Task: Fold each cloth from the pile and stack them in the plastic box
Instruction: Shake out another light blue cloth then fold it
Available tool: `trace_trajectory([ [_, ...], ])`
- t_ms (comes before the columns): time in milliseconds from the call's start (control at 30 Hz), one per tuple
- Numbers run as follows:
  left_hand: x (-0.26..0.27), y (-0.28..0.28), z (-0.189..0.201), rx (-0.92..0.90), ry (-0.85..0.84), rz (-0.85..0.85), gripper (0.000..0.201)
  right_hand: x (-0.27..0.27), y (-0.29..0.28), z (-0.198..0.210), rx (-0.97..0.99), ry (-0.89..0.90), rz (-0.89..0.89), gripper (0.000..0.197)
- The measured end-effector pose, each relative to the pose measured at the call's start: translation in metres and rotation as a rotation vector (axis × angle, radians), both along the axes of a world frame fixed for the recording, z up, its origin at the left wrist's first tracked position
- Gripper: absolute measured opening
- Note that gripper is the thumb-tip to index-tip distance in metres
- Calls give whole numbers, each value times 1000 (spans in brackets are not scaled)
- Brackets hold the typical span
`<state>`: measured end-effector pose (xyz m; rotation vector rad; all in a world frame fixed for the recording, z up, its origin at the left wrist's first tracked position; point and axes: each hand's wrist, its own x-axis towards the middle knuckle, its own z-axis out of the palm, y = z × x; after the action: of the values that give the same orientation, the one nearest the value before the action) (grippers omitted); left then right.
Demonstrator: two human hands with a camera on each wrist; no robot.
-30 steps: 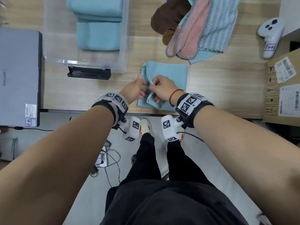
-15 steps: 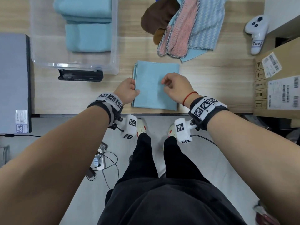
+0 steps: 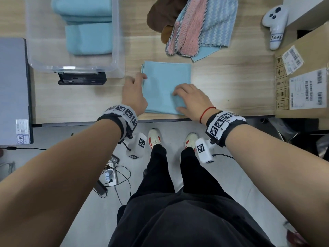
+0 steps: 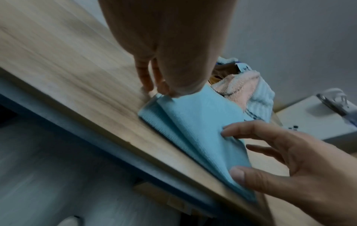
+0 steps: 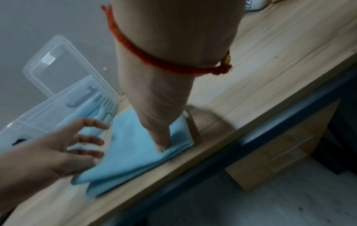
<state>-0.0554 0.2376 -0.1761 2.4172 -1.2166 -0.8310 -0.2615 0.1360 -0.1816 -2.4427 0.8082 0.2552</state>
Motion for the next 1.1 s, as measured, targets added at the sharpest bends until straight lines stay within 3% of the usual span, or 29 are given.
trace_trajectory([
  [100,-7,0,-1,-37,5,-244,57,-12,6,-5,26,57,47,71],
  [200,-17,0,-3,86,52,-495,49,-23,6,-4,3,79,53,78],
  [333,-31,-2,-1,124,112,-530,49,-42,9,0,-74,172,104,87],
  [533,-57,-11,9,183,207,-555,53,-66,12,-2,-192,94,24,44],
  [633,-68,-16,14,246,96,-616,70,-69,8,6,-153,101,-35,22],
  [700,-71,-19,17,292,6,-707,91,-66,3,11,-101,104,-110,20],
  [767,-72,-22,20,334,-72,-772,96,-63,-3,15,-47,103,-201,20],
  [867,-70,-27,17,337,-136,-743,63,-63,-14,16,29,120,-283,16],
  [967,-60,-28,13,288,-71,-547,26,-63,-25,15,93,123,-334,16],
  [1100,-42,-29,9,303,115,-318,24,-62,-38,13,171,100,-386,13],
])
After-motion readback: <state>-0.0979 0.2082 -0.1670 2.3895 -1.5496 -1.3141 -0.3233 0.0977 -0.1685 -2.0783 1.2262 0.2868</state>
